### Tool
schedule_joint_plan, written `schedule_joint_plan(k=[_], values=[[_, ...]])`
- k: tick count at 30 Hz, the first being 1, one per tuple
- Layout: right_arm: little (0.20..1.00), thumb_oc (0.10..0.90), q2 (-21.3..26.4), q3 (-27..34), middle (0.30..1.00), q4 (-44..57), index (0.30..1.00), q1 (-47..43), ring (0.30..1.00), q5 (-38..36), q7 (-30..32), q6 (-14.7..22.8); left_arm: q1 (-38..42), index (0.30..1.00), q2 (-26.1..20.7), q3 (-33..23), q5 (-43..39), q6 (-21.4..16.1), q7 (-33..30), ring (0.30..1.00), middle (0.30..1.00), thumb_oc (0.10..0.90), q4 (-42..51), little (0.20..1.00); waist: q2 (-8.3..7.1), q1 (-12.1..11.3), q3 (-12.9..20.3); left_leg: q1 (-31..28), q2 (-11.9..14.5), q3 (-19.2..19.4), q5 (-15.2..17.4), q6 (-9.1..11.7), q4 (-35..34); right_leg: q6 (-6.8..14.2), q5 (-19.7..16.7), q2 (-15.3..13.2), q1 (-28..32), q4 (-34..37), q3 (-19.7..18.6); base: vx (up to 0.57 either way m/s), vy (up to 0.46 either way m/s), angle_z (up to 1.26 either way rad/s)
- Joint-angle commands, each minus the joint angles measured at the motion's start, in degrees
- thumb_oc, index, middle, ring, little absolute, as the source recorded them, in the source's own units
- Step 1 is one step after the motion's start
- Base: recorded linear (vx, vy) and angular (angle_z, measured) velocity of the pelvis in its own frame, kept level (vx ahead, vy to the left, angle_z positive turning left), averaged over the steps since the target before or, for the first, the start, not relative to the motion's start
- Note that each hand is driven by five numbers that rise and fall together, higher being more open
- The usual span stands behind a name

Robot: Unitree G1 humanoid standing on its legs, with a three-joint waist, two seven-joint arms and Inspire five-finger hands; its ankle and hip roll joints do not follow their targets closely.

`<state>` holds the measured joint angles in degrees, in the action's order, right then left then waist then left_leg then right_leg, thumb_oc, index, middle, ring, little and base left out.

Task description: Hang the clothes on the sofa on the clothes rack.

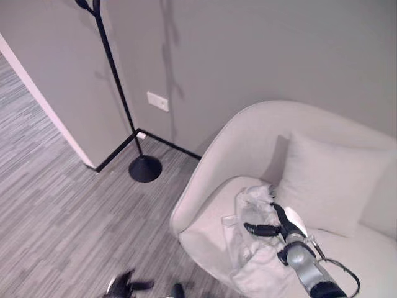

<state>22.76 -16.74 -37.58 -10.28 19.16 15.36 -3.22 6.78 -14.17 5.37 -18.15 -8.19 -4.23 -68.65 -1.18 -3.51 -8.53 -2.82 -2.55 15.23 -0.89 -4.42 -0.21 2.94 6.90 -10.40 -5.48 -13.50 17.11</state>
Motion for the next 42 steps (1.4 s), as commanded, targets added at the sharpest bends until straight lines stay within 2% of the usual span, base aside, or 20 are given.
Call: schedule_joint_plan(k=[1, 2, 5, 8, 13, 19, 24, 25, 29, 32, 33, 39, 42], values=[[0.9, 0.8, 5.3, 2.4, 0.9, -0.3, 0.9, -2.4, 0.9, 2.9, 3.7, 1.6, -4.2, 0.9, 0.9, -1.9, -1.3, -0.5, -0.5, 0.9, 0.9, 0.8, -2.4, 0.9, -2.78, -1.2, 4.0, 8.5, 4.7, 0.3, 1.1, 4.2, 0.0, 4.2, -4.1, -1.0, 10.5, 12.0, 1.4, 0.0, -0.047, 0.07], [0.9, 0.8, 5.4, 2.0, 0.9, -1.9, 0.9, -3.1, 0.9, 3.9, 4.5, 1.6, -4.9, 0.9, 1.1, -2.5, -0.9, -0.6, -0.4, 0.9, 0.9, 0.8, -3.5, 0.9, -3.13, -2.1, 4.3, 9.4, 5.0, 0.3, 0.7, 4.7, -0.5, 4.5, -4.7, -0.4, 11.2, 15.2, 1.7, -0.01, -0.032, 0.23], [0.9, 0.8, 5.4, 1.8, 0.9, -2.8, 0.9, -3.8, 0.9, 4.8, 5.3, 1.7, -5.7, 0.9, 1.1, -3.2, -0.1, -0.5, -0.2, 0.9, 0.9, 0.8, -5.2, 0.9, -3.4, -2.7, 4.4, 10.4, 5.3, 0.0, 0.2, 5.1, -0.8, 4.6, -5.6, -0.1, 11.6, 17.1, 2.1, -0.02, -0.039, 0.11], [0.9, 0.8, 6.7, 2.2, 0.9, -4.0, 0.9, -5.8, 0.9, 6.2, 8.0, 1.8, -6.5, 0.9, 1.2, -3.2, 0.9, -0.9, -0.6, 0.9, 0.9, 0.8, -5.7, 0.9, -3.44, -3.5, 2.7, 13.4, 5.7, -1.1, -0.9, 5.8, -0.5, 4.4, -6.1, 0.2, 10.4, 18.0, 3.0, -0.1, -0.072, -0.05], [0.9, 0.8, 8.3, 3.5, 0.9, -2.0, 0.9, -6.2, 0.9, 7.6, 9.9, 1.6, -6.4, 0.9, 1.0, -2.8, 1.7, -1.0, -1.0, 0.9, 0.9, 0.8, -5.2, 0.9, -3.01, -3.4, 1.9, 15.0, 6.0, -1.7, -1.8, 6.2, -0.8, 4.3, -6.4, 0.4, 9.1, 18.1, 3.2, -0.06, -0.027, 0.1], [0.9, 0.8, 10.5, 6.6, 0.9, 3.0, 0.9, -2.2, 0.9, 13.3, 12.7, -0.1, -5.9, 0.9, 0.9, -1.2, 4.3, -1.4, -1.8, 0.9, 0.9, 0.8, -3.5, 0.9, -2.01, -2.6, 1.1, 15.7, 6.4, -2.4, -2.6, 6.6, -1.5, 4.1, -5.9, 0.4, 8.3, 17.6, 3.4, -0.01, -0.033, 0.06], [0.9, 0.8, 10.7, 7.4, 0.9, 3.0, 0.9, -1.3, 0.9, 13.4, 13.3, -0.5, -5.4, 0.9, 1.1, -0.2, 5.0, -1.6, -2.2, 0.9, 0.9, 0.8, -2.8, 0.9, -1.54, -2.1, 0.1, 15.9, 6.4, -2.1, -2.5, 6.5, -1.2, 4.0, -5.9, 0.2, 7.6, 17.2, 2.8, -0.01, -0.023, -0.03], [0.9, 0.8, 10.7, 6.7, 0.9, 2.7, 0.9, -2.1, 0.9, 12.1, 13.1, 0.0, -4.7, 0.9, 1.2, 0.9, 4.8, -2.0, -2.7, 0.9, 0.9, 0.8, -2.1, 0.9, -1.08, -1.9, -1.1, 16.6, 6.4, -1.8, -2.4, 6.5, -0.8, 4.0, -6.1, 0.0, 6.5, 17.0, 2.3, -0.03, -0.024, -0.08], [0.9, 0.8, 11.1, 5.3, 0.9, -0.3, 0.9, -4.6, 0.9, 9.8, 13.2, 0.9, -4.0, 0.9, 1.3, 2.3, 4.4, -2.6, -2.5, 0.9, 0.9, 0.8, -0.6, 0.9, -0.32, -2.0, -2.0, 17.6, 6.2, -1.6, -2.4, 6.4, -0.2, 4.0, -6.5, -0.2, 5.2, 17.1, 1.9, -0.03, -0.02, -0.1], [0.9, 0.8, 11.5, 3.0, 0.9, -6.1, 0.9, -10.4, 0.9, 7.4, 14.8, 1.0, -3.3, 0.9, 1.0, 4.7, 3.9, -3.7, -3.0, 0.9, 0.9, 0.8, 2.5, 0.9, 1.13, -2.9, -3.4, 20.0, 5.9, -1.4, -2.3, 6.5, 1.3, 4.0, -7.4, -0.6, 3.2, 17.3, 1.3, -0.05, -0.02, -0.1], [0.9, 0.8, 12.0, 1.8, 0.9, -8.6, 0.9, -13.3, 0.9, 7.3, 15.9, 0.6, -2.9, 0.9, 0.7, 5.7, 3.8, -4.3, -3.5, 0.9, 0.9, 0.8, 3.8, 0.9, 1.86, -3.5, -4.1, 21.6, 5.9, -1.4, -2.2, 6.6, 2.3, 4.0, -7.7, -0.8, 2.1, 17.3, 1.1, -0.04, -0.023, -0.05], [0.9, 0.8, 14.1, 0.9, 0.9, -10.5, 0.9, -18.4, 0.9, 8.2, 19.4, -0.5, -1.7, 0.9, 0.4, 6.9, 4.2, -5.2, -5.3, 0.9, 0.9, 0.8, 5.0, 0.9, 3.36, -4.2, -5.1, 24.7, 5.8, -1.2, -2.4, 6.9, 3.5, 4.1, -8.5, -1.0, -1.0, 17.3, 0.2, -0.01, -0.016, -0.06], [0.9, 0.8, 15.4, 0.3, 0.9, -10.7, 0.9, -21.4, 0.9, 9.0, 21.9, -1.1, -0.5, 0.9, 0.3, 8.6, 6.5, -5.8, -7.4, 0.9, 0.9, 0.8, 5.1, 0.9, 4.07, -4.6, -5.7, 25.5, 5.9, -0.9, -3.5, 7.1, 2.2, 4.3, -9.3, -1.2, -2.6, 17.8, -0.2, 0.01, -0.01, -0.01]])
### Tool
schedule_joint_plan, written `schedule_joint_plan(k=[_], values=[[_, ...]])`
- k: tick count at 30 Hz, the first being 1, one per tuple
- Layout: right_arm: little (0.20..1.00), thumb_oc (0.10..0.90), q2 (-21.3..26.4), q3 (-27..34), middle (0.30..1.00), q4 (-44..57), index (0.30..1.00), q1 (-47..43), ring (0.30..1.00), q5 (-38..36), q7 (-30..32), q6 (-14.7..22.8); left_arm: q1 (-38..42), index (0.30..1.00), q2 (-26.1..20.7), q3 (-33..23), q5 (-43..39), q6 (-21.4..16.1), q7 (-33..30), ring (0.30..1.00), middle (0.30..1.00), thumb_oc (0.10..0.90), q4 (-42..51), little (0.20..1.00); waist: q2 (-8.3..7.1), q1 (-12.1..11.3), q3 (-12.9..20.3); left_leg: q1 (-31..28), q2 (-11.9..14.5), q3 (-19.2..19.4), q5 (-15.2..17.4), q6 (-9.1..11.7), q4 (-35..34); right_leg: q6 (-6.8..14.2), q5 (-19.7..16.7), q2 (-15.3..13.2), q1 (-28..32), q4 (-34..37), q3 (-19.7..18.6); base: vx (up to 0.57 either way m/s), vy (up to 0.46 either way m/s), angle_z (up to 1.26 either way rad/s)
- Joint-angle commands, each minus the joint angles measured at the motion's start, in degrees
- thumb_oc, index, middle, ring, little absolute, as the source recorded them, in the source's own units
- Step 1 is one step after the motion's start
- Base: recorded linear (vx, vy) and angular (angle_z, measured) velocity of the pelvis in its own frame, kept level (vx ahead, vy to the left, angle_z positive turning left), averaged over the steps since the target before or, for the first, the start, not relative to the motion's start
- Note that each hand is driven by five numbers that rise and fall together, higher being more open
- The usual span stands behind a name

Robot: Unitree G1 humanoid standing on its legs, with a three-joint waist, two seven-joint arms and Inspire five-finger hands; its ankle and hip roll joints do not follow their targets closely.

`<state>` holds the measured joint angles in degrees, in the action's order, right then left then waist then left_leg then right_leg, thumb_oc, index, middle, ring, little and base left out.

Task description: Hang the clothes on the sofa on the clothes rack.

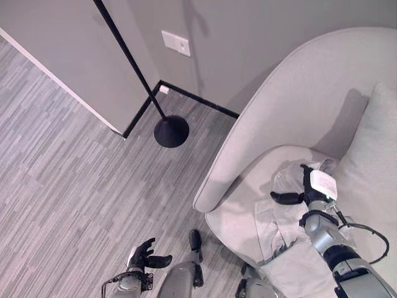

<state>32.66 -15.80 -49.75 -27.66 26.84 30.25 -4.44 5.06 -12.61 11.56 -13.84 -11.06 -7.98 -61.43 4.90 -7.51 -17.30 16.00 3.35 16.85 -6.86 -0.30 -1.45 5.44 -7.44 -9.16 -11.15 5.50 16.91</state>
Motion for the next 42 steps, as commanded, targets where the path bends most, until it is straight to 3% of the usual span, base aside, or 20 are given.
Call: schedule_joint_plan(k=[1, 8, 12, 21, 23, 29, 37, 42], values=[[0.9, 0.8, 5.5, -0.7, 0.9, 1.4, 0.9, -4.1, 0.9, 1.3, 7.1, 0.1, 1.3, 0.9, -1.2, 2.4, 2.2, -2.9, -3.6, 0.9, 0.9, 0.8, -2.1, 0.9, -1.99, -0.6, 3.0, 6.7, 0.0, -2.5, 2.4, 3.0, 3.4, 1.8, 5.0, -2.5, 3.0, -1.2, 0.0, 0.0, 0.0, 0.0], [0.9, 0.8, 6.1, -2.4, 0.9, 1.2, 0.9, -5.9, 0.9, 4.7, 9.3, -2.1, 3.4, 0.9, -0.5, 5.3, 3.7, -3.9, -6.1, 0.9, 0.9, 0.8, 0.2, 0.9, -0.88, -0.1, 1.2, 7.7, 0.0, -2.3, 1.0, 3.4, 1.5, 2.1, 4.4, -2.6, 1.2, -1.0, -0.1, 0.0, 0.0, 0.0], [0.9, 0.8, 3.9, -4.6, 0.9, -2.2, 0.9, -5.4, 0.9, 6.2, 8.2, -2.4, 4.4, 0.9, -0.8, 6.7, 5.1, -4.3, -6.8, 0.9, 0.9, 0.8, 1.6, 0.9, -0.4, 0.3, 0.0, 8.3, 0.0, -2.5, 0.5, 3.5, 1.2, 2.2, 4.2, -2.8, 0.3, -1.3, 0.1, 0.0, 0.0, 0.0], [0.9, 0.8, -1.3, -8.9, 0.9, -20.9, 0.9, -11.6, 0.9, -7.5, 2.2, 0.8, 6.1, 0.9, -2.6, 9.9, 3.3, -5.0, -7.9, 0.9, 0.9, 0.8, 5.3, 0.9, 2.42, -0.5, -2.5, 11.0, -0.7, -1.7, -1.4, 3.6, -0.9, 3.0, 2.3, -3.4, -4.1, -1.3, -0.8, 0.0, 0.007, -0.04], [0.3, 0.4, -2.0, -9.0, 0.3, -24.4, 0.3, -11.9, 0.3, -10.6, -0.3, 1.3, 5.9, 0.9, -2.8, 10.4, 3.5, -4.7, -7.8, 0.9, 0.9, 0.8, 5.5, 0.9, 2.68, -0.8, -2.4, 11.3, -0.8, -1.7, -1.7, 3.6, -1.2, 3.0, 2.2, -3.4, -4.5, -1.3, -0.8, 0.0, 0.003, -0.02], [0.3, 0.4, -4.8, -9.8, 0.3, -29.2, 0.3, -10.7, 0.3, -13.9, -4.7, 1.8, 5.2, 0.9, -3.6, 10.9, 5.6, -3.8, -7.2, 0.9, 0.9, 0.8, 5.4, 0.9, 2.87, -0.9, -1.8, 10.5, -1.0, -2.0, -2.1, 3.7, -2.4, 3.0, 2.6, -3.4, -3.9, -1.2, -0.2, 0.01, 0.003, 0.04], [0.3, 0.4, -11.4, -5.6, 0.3, -25.5, 0.3, -4.1, 0.3, -25.0, -4.5, 4.8, 5.0, 0.9, -3.0, 11.4, 9.6, -2.6, -8.6, 0.9, 0.9, 0.8, 3.9, 0.9, 0.76, 0.5, -0.5, 6.5, -0.1, -2.2, -1.6, 3.8, -3.4, 2.2, 4.2, -2.2, -1.5, -1.8, -0.3, 0.0, -0.025, 0.05], [0.3, 0.4, -14.3, -3.4, 0.3, -25.2, 0.3, -1.7, 0.3, -31.0, -3.9, 6.3, 5.4, 0.9, -2.8, 13.1, 11.7, -2.4, -9.4, 0.9, 0.9, 0.8, 3.8, 0.9, 0.49, 0.8, -0.5, 5.5, 0.3, -2.6, -1.5, 4.0, -3.5, 1.9, 4.6, -1.6, -0.7, -1.8, -0.4, -0.04, -0.031, -0.01]])
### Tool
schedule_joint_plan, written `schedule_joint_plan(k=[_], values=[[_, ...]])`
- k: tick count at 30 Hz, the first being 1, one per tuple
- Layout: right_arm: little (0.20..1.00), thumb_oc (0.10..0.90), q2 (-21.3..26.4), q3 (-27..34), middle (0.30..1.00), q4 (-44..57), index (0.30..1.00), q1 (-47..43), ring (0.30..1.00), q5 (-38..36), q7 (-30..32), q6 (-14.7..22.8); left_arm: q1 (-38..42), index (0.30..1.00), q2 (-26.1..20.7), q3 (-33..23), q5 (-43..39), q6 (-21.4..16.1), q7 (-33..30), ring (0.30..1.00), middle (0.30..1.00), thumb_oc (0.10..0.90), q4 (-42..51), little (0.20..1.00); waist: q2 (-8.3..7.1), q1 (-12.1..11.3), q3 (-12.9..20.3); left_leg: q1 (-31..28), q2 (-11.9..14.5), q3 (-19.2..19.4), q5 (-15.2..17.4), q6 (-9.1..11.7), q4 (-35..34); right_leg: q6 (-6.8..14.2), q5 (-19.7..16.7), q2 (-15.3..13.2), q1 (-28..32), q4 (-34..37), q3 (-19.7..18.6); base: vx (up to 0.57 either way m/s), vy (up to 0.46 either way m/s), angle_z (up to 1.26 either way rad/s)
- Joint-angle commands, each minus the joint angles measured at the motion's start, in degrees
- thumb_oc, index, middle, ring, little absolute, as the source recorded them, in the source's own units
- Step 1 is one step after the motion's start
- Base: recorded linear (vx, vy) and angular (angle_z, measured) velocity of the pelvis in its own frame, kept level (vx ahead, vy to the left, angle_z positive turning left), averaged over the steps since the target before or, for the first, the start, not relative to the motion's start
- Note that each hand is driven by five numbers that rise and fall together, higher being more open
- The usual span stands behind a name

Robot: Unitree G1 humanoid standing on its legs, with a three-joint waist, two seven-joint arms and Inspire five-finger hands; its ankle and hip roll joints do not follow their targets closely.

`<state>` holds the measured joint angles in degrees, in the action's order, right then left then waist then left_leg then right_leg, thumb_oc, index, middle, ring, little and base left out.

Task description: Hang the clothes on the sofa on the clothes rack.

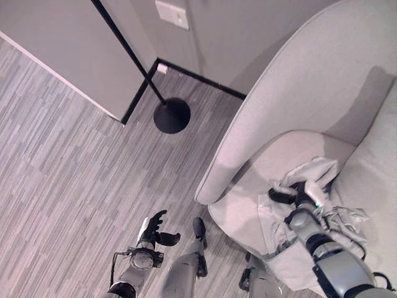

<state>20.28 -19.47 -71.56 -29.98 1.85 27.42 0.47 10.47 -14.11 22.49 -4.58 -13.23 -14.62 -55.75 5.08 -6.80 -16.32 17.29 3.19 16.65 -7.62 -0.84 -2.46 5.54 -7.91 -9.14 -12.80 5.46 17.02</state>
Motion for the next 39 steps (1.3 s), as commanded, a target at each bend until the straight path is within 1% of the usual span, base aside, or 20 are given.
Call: schedule_joint_plan(k=[1, 2, 5, 6, 7, 9, 10, 11, 13, 16, 18, 19, 22, 27, 29, 30, 31, 35, 36, 39], values=[[0.3, 0.4, -1.9, 0.3, 0.3, -3.4, 0.3, 0.6, 0.3, -6.0, -1.0, 1.4, 0.0, 0.9, -1.3, 2.2, 2.4, -0.3, -2.7, 0.9, 0.9, 0.8, -1.9, 0.9, 0.31, 0.1, -1.5, 4.2, 0.5, -2.4, -0.8, 4.5, -2.5, 1.8, 5.1, -1.6, 1.0, -1.7, -0.5, -0.04, -0.008, 0.0], [0.3, 0.4, -2.7, 1.6, 0.3, -3.8, 0.3, 1.2, 0.3, -9.4, -1.0, 2.2, 0.0, 0.9, -1.0, 3.1, 3.1, -0.3, -3.0, 0.9, 0.9, 0.8, -2.3, 0.9, 0.53, 0.4, -1.6, 3.9, 0.7, -2.5, -0.8, 4.6, -2.5, 1.7, 5.2, -1.5, 1.3, -1.6, -0.5, -0.05, -0.006, 0.03], [0.3, 0.4, -3.7, 3.3, 0.3, -3.6, 0.3, 1.8, 0.3, -14.7, -1.4, 3.3, -0.4, 0.9, -0.6, 3.7, 3.6, 0.1, -3.1, 0.9, 0.9, 0.8, -3.1, 0.9, 0.66, 0.5, -1.3, 3.3, 1.0, -2.2, -0.7, 4.7, -2.5, 1.6, 5.4, -1.2, 1.7, -1.4, -0.9, -0.04, -0.008, 0.01], [0.3, 0.4, -4.6, 5.1, 0.3, -3.4, 0.3, 2.4, 0.3, -20.0, -2.0, 4.2, -0.5, 0.9, -0.3, 3.7, 3.9, 0.5, -3.1, 0.9, 0.9, 0.8, -4.4, 0.9, 0.54, 0.7, -0.9, 2.8, 1.2, -2.1, -0.6, 4.8, -2.5, 1.4, 5.6, -1.0, 2.0, -1.4, -1.1, -0.02, -0.015, -0.05], [0.3, 0.4, -4.6, 5.1, 0.3, -3.4, 0.3, 2.4, 0.3, -20.1, -2.0, 4.2, -0.5, 0.9, -0.3, 3.7, 3.9, 0.4, -3.1, 0.9, 0.9, 0.8, -4.4, 0.9, 0.53, 0.7, -0.9, 2.8, 1.2, -2.0, -0.6, 4.8, -2.5, 1.4, 5.6, -1.0, 2.0, -1.4, -1.1, -0.03, -0.028, -0.04], [0.3, 0.4, -5.6, 8.7, 0.3, -4.1, 0.3, 2.5, 0.3, -29.9, -4.2, 5.5, -0.5, 0.9, -0.2, 3.7, 4.3, 1.1, -2.7, 0.9, 0.9, 0.8, -5.8, 0.9, 0.34, 0.9, -0.4, 2.1, 1.4, -1.9, -0.5, 4.8, -2.5, 1.3, 5.9, -0.9, 2.4, -1.6, -1.4, -0.01, -0.027, -0.03], [0.3, 0.4, -6.9, 13.3, 0.3, -5.3, 0.3, 2.5, 0.3, -41.5, -6.4, 6.6, -0.6, 0.9, -0.1, 3.7, 4.5, 1.4, -2.1, 0.9, 0.9, 0.8, -6.3, 0.9, 0.34, 1.0, 0.0, 1.6, 1.6, -1.8, -0.3, 4.9, -2.5, 1.3, 6.0, -0.8, 2.7, -1.5, -1.6, -0.01, -0.024, -0.05], [0.3, 0.4, -6.9, 13.3, 0.3, -5.4, 0.3, 2.4, 0.3, -41.7, -6.6, 6.6, -0.5, 0.9, -0.1, 3.7, 4.4, 1.4, -2.1, 0.9, 0.9, 0.8, -6.3, 0.9, 0.3, 0.9, 0.0, 1.6, 1.6, -1.8, -0.3, 5.0, -2.5, 1.3, 6.0, -0.8, 2.7, -1.5, -1.6, -0.01, -0.019, -0.06], [0.3, 0.4, -8.8, 18.7, 0.3, -6.2, 0.3, 2.6, 0.3, -55.1, -9.0, 8.1, -0.3, 0.9, 0.2, 4.0, 3.9, 1.6, -1.3, 0.9, 0.9, 0.8, -6.0, 0.9, 0.45, 1.1, 0.4, 1.0, 1.7, -1.7, -0.1, 5.1, -2.5, 1.4, 6.2, -0.8, 3.0, -1.6, -1.8, 0.0, -0.009, -0.05], [0.3, 0.4, -12.8, 24.2, 0.3, -4.7, 0.3, 2.8, 0.3, -71.2, -11.6, 10.5, 0.2, 0.9, 0.7, 5.2, 3.6, 2.1, -0.3, 0.9, 0.9, 0.8, -5.0, 0.9, 0.69, 1.3, 0.8, 0.5, 1.8, -1.6, 0.1, 5.3, -2.5, 1.5, 6.3, -0.8, 3.4, -1.5, -2.1, 0.0, -0.012, -0.04], [0.3, 0.4, -15.2, 25.9, 0.3, -2.6, 0.3, 2.7, 0.3, -77.9, -12.9, 11.6, 0.3, 0.9, 1.0, 6.0, 3.2, 2.3, 0.3, 0.9, 0.9, 0.8, -4.3, 0.9, 0.92, 1.4, 1.1, 0.2, 1.9, -1.5, 0.3, 5.4, -2.5, 1.6, 6.5, -0.8, 3.6, -1.4, -2.4, 0.0, -0.018, -0.11], [0.3, 0.4, -17.0, 26.3, 0.3, 0.7, 0.3, 2.7, 0.3, -82.3, -13.9, 12.9, 0.1, 0.9, 0.9, 6.6, 2.7, 2.4, 0.9, 0.9, 0.9, 0.8, -2.9, 0.9, 1.27, 1.4, 1.4, -0.3, 2.0, -1.4, 0.5, 5.4, -2.5, 1.7, 6.5, -0.9, 3.9, -1.4, -2.7, 0.01, -0.008, -0.09], [0.3, 0.4, -18.2, 26.1, 0.3, 4.0, 0.3, 2.6, 0.3, -84.4, -14.6, 14.2, -0.2, 0.9, 0.7, 6.9, 2.4, 2.7, 1.3, 0.9, 0.9, 0.8, -2.2, 0.9, 1.46, 1.5, 1.5, -0.7, 2.0, -1.1, 0.6, 5.4, -2.5, 1.7, 6.5, -1.0, 4.1, -1.3, -2.9, 0.01, 0.0, -0.08], [0.3, 0.4, -20.1, 22.8, 0.3, 19.1, 0.3, 3.6, 0.3, -85.8, -16.1, 19.2, -1.3, 0.9, 0.8, 6.5, 2.6, 3.3, 2.1, 0.9, 0.9, 0.8, -2.1, 0.9, 1.6, 1.8, 2.4, -2.2, 2.1, -0.5, 0.8, 5.2, -2.5, 1.7, 6.6, -1.1, 5.2, -1.3, -3.0, 0.02, -0.007, -0.05], [0.3, 0.4, -19.8, 19.9, 0.3, 32.6, 0.3, 6.4, 0.3, -82.7, -15.3, 23.7, -3.2, 0.9, 0.7, 5.8, 4.0, 3.7, 2.4, 0.9, 0.9, 0.8, -1.6, 0.9, 1.17, 2.3, 3.8, -3.6, 2.1, -0.2, 1.4, 5.0, -2.5, 1.6, 6.8, -1.2, 6.4, -1.2, -2.8, 0.06, -0.02, -0.04], [0.3, 0.4, -19.8, 19.8, 0.3, 32.6, 0.3, 6.5, 0.3, -82.6, -15.2, 23.8, -3.3, 0.9, 0.7, 5.8, 4.0, 3.7, 2.4, 0.9, 0.9, 0.8, -1.6, 0.9, 1.17, 2.3, 3.8, -3.6, 2.0, -0.2, 1.4, 5.0, -2.5, 1.6, 6.8, -1.3, 6.4, -1.2, -2.8, 0.06, -0.02, 0.02], [0.3, 0.4, -19.5, 19.6, 0.3, 35.5, 0.3, 6.7, 0.3, -81.9, -15.4, 24.6, -3.7, 0.9, 0.6, 5.6, 4.5, 3.8, 2.3, 0.9, 0.9, 0.8, -1.5, 0.9, 1.05, 2.4, 4.3, -3.8, 2.0, -0.2, 1.5, 4.9, -2.5, 1.6, 6.9, -1.3, 6.7, -1.2, -2.7, 0.04, -0.017, 0.0], [0.3, 0.4, -18.3, 18.7, 0.3, 48.2, 0.3, 6.5, 0.3, -77.9, -16.0, 29.2, -5.0, 0.9, 0.0, 5.1, 6.7, 3.2, 2.5, 0.9, 0.9, 0.8, 0.2, 0.9, 0.85, 2.3, 5.9, -5.5, 1.8, -0.1, 2.0, 4.7, -2.5, 1.6, 7.2, -1.4, 8.3, -0.9, -2.3, 0.05, -0.021, 0.03], [0.3, 0.4, -18.3, 18.6, 0.3, 48.5, 0.3, 6.6, 0.3, -77.7, -15.8, 29.3, -5.1, 0.9, 0.0, 5.1, 6.7, 3.2, 2.5, 0.9, 0.9, 0.8, 0.3, 0.9, 0.84, 2.3, 5.9, -5.5, 1.8, -0.1, 2.0, 4.7, -2.5, 1.6, 7.2, -1.4, 8.3, -0.9, -2.3, 0.0, 0.0, 0.0], [0.3, 0.4, -17.1, 15.9, 0.3, 57.0, 0.3, 6.3, 0.3, -74.1, -15.9, 30.8, -5.4, 0.9, -0.1, 5.1, 7.5, 3.1, 2.3, 0.9, 0.9, 0.8, 0.6, 0.9, 0.46, 2.1, 6.9, -6.3, 1.9, 0.0, 2.2, 4.6, -2.5, 1.5, 7.2, -1.4, 9.3, -0.5, -2.0, 0.01, -0.007, 0.0]])
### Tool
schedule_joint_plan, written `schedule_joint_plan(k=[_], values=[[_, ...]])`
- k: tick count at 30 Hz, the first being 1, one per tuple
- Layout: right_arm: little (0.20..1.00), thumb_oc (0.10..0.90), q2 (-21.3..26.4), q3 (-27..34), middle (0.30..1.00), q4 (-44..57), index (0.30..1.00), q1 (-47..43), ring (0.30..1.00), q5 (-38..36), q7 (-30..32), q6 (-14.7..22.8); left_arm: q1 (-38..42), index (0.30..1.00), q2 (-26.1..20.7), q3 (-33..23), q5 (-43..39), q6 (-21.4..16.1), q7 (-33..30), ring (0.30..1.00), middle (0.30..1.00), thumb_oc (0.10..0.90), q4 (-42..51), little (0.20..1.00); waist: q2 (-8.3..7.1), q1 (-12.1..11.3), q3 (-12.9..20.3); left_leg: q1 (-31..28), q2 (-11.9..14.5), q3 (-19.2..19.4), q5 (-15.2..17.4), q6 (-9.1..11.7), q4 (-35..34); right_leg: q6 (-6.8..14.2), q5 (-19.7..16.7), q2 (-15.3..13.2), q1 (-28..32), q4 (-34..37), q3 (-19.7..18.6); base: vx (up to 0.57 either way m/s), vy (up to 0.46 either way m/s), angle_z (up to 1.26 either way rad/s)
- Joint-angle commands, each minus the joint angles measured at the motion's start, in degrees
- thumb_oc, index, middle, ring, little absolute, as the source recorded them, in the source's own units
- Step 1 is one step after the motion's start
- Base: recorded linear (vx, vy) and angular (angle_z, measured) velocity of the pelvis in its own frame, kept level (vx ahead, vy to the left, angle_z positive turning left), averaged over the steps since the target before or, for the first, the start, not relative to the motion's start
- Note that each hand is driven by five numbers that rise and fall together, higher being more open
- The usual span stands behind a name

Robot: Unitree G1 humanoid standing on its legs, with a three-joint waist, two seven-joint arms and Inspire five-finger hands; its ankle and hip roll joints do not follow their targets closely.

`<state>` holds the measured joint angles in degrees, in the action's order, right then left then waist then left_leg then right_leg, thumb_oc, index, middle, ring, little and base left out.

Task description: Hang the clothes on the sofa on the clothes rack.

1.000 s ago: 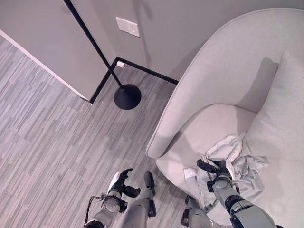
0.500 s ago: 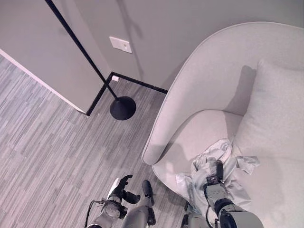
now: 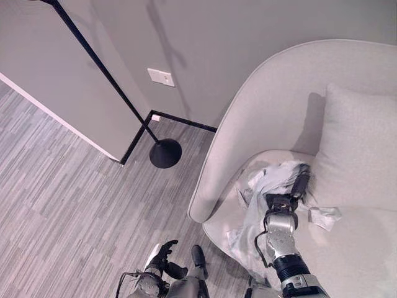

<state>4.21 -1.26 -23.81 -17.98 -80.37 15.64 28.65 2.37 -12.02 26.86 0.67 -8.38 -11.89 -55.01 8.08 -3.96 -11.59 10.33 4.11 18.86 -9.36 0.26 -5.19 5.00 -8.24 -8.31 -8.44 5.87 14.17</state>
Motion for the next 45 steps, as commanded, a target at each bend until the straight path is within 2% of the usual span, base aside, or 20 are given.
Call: schedule_joint_plan(k=[1, 9, 12, 13, 15, 21, 24, 34, 40, 45], values=[[0.3, 0.4, -0.6, -3.1, 0.3, 12.0, 0.3, -5.5, 0.3, 9.3, -4.4, 2.7, 2.6, 0.9, -2.3, 0.5, 2.4, -1.8, -0.5, 0.9, 0.9, 0.8, 0.0, 0.9, -2.72, -0.7, 2.5, 0.2, 1.0, -2.2, 4.0, 3.5, 0.2, 2.0, 7.7, -2.2, 5.3, -0.9, 0.9, 0.04, -0.026, -0.01], [0.3, 0.4, 5.0, -7.4, 0.3, 27.8, 0.3, -2.0, 0.3, 16.1, -8.0, 1.5, 0.6, 0.9, -3.9, -1.5, 2.9, -2.4, -0.2, 0.9, 0.9, 0.8, 4.8, 0.9, -5.01, -0.8, 5.8, -3.1, 1.4, -2.3, 4.7, 3.4, 0.2, 1.9, 8.6, -1.7, 9.1, -0.9, 2.2, 0.04, -0.032, 0.06], [0.3, 0.4, 6.0, -5.9, 0.3, 30.4, 0.3, -2.2, 0.3, 16.9, -8.2, 1.9, 0.2, 0.9, -4.2, -2.4, 2.4, -2.6, -0.3, 0.9, 0.9, 0.8, 6.3, 0.9, -5.75, -1.0, 7.3, -4.3, 1.5, -2.5, 5.0, 3.5, 0.2, 2.0, 8.8, -1.4, 10.2, -0.9, 2.6, 0.01, -0.007, 0.0], [0.3, 0.4, 5.6, -4.4, 0.3, 32.5, 0.3, -2.7, 0.3, 17.0, -7.7, 3.3, -0.4, 0.9, -4.3, -2.8, 1.8, -2.8, -0.3, 0.9, 0.9, 0.8, 7.6, 0.9, -6.29, -1.2, 8.8, -5.3, 1.5, -2.6, 5.3, 3.5, 0.2, 2.0, 9.1, -1.2, 11.1, -0.9, 2.7, 0.0, 0.0, 0.0], [0.3, 0.4, 5.0, -3.9, 0.3, 33.6, 0.3, -3.4, 0.3, 17.3, -6.9, 3.8, -0.6, 0.9, -4.4, -2.9, 1.2, -2.8, -0.2, 0.9, 0.9, 0.8, 8.8, 0.9, -6.69, -1.4, 9.7, -5.9, 1.6, -2.7, 5.5, 3.5, 0.2, 2.0, 9.1, -1.1, 11.8, -0.9, 2.8, 0.0, -0.016, 0.05], [0.3, 0.4, 4.0, -3.6, 0.3, 35.1, 0.3, -6.8, 0.3, 19.5, -3.5, 4.9, -0.4, 0.9, -4.8, -3.5, -1.7, -3.1, -1.2, 0.9, 0.9, 0.8, 13.9, 0.9, -7.55, -2.0, 11.9, -7.5, 1.7, -2.8, 6.0, 3.5, 0.2, 2.0, 9.3, -0.8, 13.3, -0.9, 3.1, -0.01, -0.002, 0.03], [0.3, 0.4, 4.3, -4.4, 0.3, 36.1, 0.3, -9.5, 0.3, 21.9, -1.0, 5.4, 1.1, 0.9, -5.9, -3.7, -1.1, -3.3, -3.5, 0.9, 0.9, 0.8, 19.6, 0.9, -8.21, -2.1, 12.9, -7.8, 1.9, -2.4, 5.3, 3.2, 0.2, 1.6, 8.8, -0.6, 13.4, -0.9, 3.8, -0.09, 0.001, 0.04], [0.3, 0.4, 8.1, -5.5, 0.3, 36.6, 0.3, -20.0, 0.3, 30.4, 7.7, 5.2, 5.5, 0.9, -6.8, -5.8, 0.2, -3.6, -10.5, 0.9, 0.9, 0.8, 32.0, 0.9, -10.93, -2.2, 15.6, -9.6, 2.5, -2.2, 5.4, 3.4, 0.2, 1.2, 9.3, 0.0, 14.7, -1.6, 3.4, -0.05, -0.002, -0.04], [0.3, 0.4, 11.3, -5.5, 0.3, 35.6, 0.3, -25.8, 0.3, 32.1, 11.3, 5.9, 5.7, 0.9, -5.8, -5.3, -0.7, -5.9, -13.1, 0.9, 0.9, 0.8, 34.0, 0.9, -12.3, -2.2, 16.8, -10.9, 2.7, -1.9, 5.7, 3.4, 0.2, 1.1, 9.7, 0.1, 15.7, -1.9, 3.5, -0.02, 0.006, -0.02], [0.3, 0.4, 14.3, -5.7, 0.3, 32.8, 0.3, -30.6, 0.3, 31.5, 11.8, 6.1, 6.9, 0.9, -4.6, -2.2, -4.0, -7.2, -11.6, 0.9, 0.9, 0.8, 33.7, 0.9, -13.01, -1.9, 17.3, -11.1, 2.8, -1.9, 5.8, 3.4, 0.2, 1.1, 9.8, 0.1, 15.8, -2.3, 3.4, 0.0, 0.0, 0.0]])
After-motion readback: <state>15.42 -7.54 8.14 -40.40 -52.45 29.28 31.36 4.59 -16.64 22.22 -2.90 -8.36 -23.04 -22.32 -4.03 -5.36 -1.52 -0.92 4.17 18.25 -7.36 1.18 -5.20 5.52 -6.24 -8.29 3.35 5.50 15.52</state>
